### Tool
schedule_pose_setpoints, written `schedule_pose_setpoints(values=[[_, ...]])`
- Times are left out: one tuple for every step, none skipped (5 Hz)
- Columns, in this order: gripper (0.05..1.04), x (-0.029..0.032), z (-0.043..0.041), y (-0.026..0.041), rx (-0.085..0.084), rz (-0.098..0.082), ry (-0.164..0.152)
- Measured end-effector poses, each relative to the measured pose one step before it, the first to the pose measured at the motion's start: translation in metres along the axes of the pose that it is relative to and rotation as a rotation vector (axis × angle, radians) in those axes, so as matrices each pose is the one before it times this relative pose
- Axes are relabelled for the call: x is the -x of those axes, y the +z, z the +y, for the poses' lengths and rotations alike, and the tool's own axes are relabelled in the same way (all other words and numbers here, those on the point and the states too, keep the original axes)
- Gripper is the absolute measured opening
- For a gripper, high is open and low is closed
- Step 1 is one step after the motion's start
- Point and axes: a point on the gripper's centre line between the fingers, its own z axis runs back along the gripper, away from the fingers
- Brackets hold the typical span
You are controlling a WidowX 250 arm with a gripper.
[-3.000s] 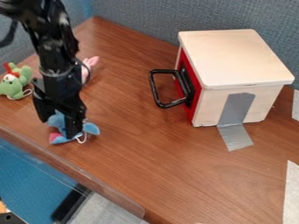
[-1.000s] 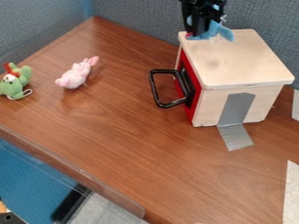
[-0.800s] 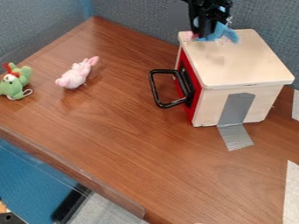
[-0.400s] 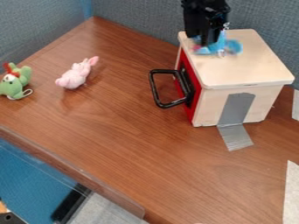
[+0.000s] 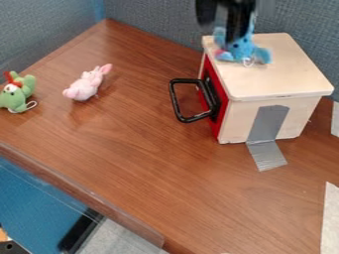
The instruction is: Put the blue toy up the white table
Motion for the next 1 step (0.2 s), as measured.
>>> schedule_pose_setpoints(values=[[1.000,0.02829,0.01191,0.03227,-0.0831,0.0452,0.1084]])
